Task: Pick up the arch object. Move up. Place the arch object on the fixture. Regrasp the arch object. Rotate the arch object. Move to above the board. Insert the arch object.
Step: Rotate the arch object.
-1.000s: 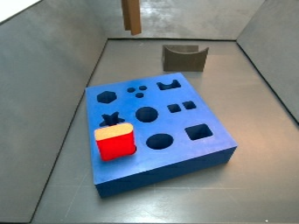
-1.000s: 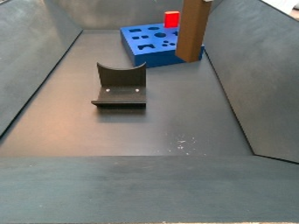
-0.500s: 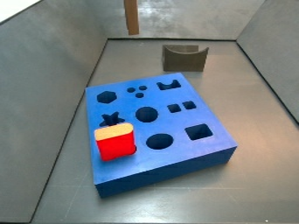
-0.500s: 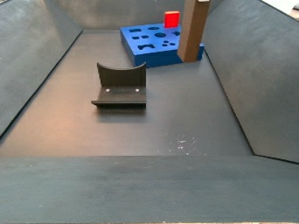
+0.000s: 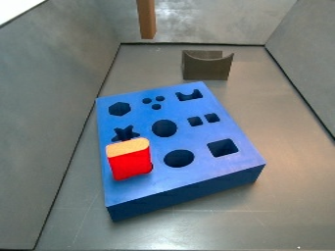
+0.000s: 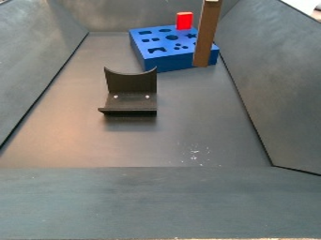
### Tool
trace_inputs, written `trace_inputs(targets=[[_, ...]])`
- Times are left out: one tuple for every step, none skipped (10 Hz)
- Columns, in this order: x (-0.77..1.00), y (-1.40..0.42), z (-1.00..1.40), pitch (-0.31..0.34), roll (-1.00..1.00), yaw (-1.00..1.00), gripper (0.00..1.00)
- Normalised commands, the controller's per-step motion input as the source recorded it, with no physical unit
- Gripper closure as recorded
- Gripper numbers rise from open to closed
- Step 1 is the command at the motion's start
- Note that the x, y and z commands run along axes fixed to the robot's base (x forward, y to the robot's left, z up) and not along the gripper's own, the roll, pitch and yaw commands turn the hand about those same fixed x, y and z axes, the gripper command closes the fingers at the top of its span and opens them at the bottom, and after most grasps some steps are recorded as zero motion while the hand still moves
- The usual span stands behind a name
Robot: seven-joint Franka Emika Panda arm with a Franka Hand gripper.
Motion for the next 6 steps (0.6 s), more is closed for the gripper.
trace_inputs(targets=[[0.01,0.02,0.0,0.038,-0.05,-1.0,1.0],[0.01,0.02,0.0,0.042,-0.06,-1.0,1.0],[0.01,0.02,0.0,0.044,-0.06,-1.0,1.0],[0.01,0.02,0.0,0.054,-0.07,-1.0,1.0],[0.01,0.02,0.0,0.065,-0.09,-1.0,1.0],[0.01,0.02,0.0,0.076,-0.1,-1.0,1.0]])
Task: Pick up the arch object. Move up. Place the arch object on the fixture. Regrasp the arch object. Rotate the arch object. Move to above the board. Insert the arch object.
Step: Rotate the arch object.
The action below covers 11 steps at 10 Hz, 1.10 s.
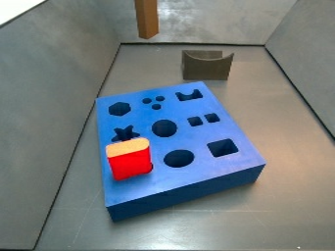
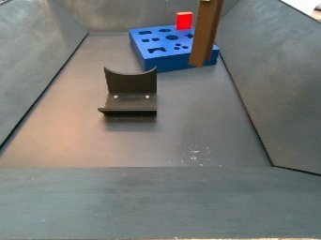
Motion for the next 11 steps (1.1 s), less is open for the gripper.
trace_inputs(targets=[[0.01,0.02,0.0,0.086,-0.12,-1.0,1.0],[0.0,0.0,0.0,0.03,-0.04,-1.0,1.0],[0.0,0.0,0.0,0.031,-0.04,-1.0,1.0],[0.0,0.0,0.0,0.035,-0.05,-1.0,1.0],[0.0,0.01,0.0,0.037,-0.05,-1.0,1.0],[0.0,0.01,0.0,0.043,-0.06,-1.0,1.0],[0.0,0.01,0.0,0.046,-0.06,-1.0,1.0],[0.0,0.01,0.0,0.054,-0.07,-1.0,1.0],[0.0,0.01,0.0,0.061,-0.08,-1.0,1.0],[0.0,0.01,0.01,0.074,-0.1,-1.0,1.0],[0.01,0.01,0.01,0.089,-0.12,-1.0,1.0]])
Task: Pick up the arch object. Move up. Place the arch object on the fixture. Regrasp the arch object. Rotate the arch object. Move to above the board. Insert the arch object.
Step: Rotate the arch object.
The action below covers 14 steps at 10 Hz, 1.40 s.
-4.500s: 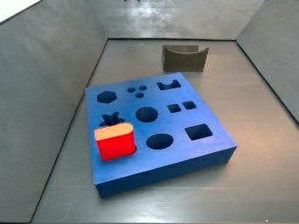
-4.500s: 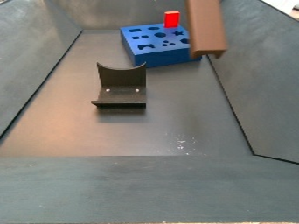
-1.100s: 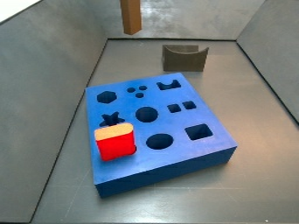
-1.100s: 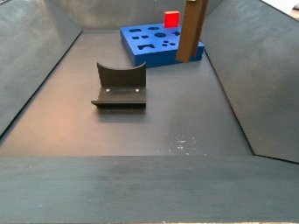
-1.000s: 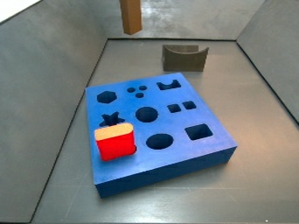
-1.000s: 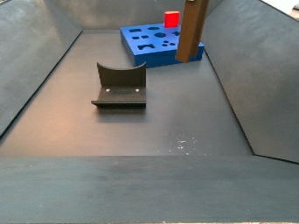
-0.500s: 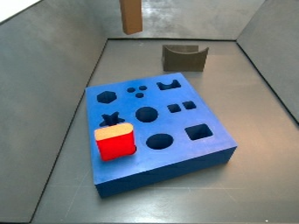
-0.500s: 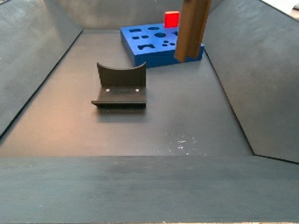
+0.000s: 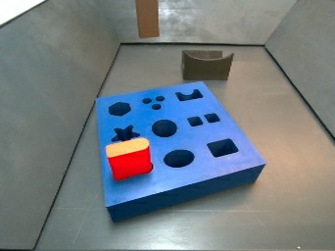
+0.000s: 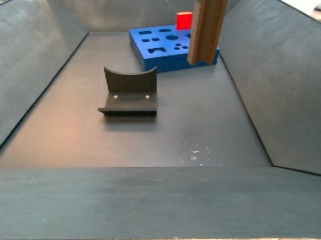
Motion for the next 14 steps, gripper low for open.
trace_inputs(targets=[[0.01,0.01,0.01,0.099,-0.14,-0.79,1.0],[0.01,0.01,0.01,0.098,-0.14,-0.57,1.0],[0.01,0.01,0.01,0.096,-0.14,-0.34,1.0],[0.01,0.01,0.02,0.095,-0.14,-0.23,1.0],[0.0,0.0,-1.0,0.093,-0.14,-0.14,1.0],[0.0,0.0,-1.0,0.088,-0.14,-0.12,1.0],[0.03,0.0,-1.0,0.026,-0.14,-0.08,1.0],[0.03,0.01,-1.0,0.003,-0.14,-0.07,1.0],[0.03,0.01,-1.0,-0.028,-0.15,-0.06,1.0],[0.03,0.01,-1.0,-0.038,-0.16,-0.06,1.0],[0.03,0.02,-1.0,-0.036,-0.16,-0.05,1.0],[0.04,0.02,-0.83,-0.035,-0.17,-0.05,1.0],[0.03,0.02,-0.62,-0.031,-0.17,-0.04,1.0],[0.03,0.02,-0.47,-0.035,-0.18,-0.04,1.0]])
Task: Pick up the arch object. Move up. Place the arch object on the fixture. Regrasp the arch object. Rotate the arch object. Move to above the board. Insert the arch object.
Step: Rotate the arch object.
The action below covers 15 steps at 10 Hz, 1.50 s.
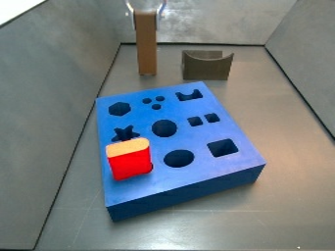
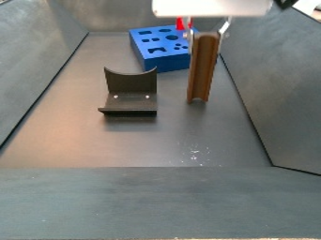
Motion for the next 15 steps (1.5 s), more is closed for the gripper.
trace_inputs(targets=[[0.02,0.01,-0.27,-0.038,-0.18,-0.03,1.0],[0.01,0.01,-0.23,-0.029,-0.19,-0.03,1.0],[0.01,0.01,-0.23,-0.029,-0.19,-0.03,1.0],[0.0,0.01,-0.24,-0.023,-0.19,-0.03,1.0],[0.0,0.01,-0.23,-0.023,-0.19,-0.03,1.0],[0.0,0.01,-0.23,-0.023,-0.19,-0.03,1.0],[0.0,0.01,-0.23,-0.023,-0.19,-0.03,1.0],[0.0,0.01,-0.23,-0.023,-0.19,-0.03,1.0],[0.0,0.01,-0.23,-0.023,-0.19,-0.03,1.0],[0.0,0.01,-0.23,-0.023,-0.19,-0.03,1.0],[0.0,0.0,0.0,-0.022,-0.19,-0.03,0.0],[0.0,0.0,1.0,-0.024,-0.19,-0.03,0.0],[0.0,0.0,1.0,-0.018,-0.19,-0.03,0.0],[-0.03,0.0,0.95,0.025,-0.18,-0.03,0.0],[-0.03,0.01,0.79,0.047,-0.18,-0.04,0.0]])
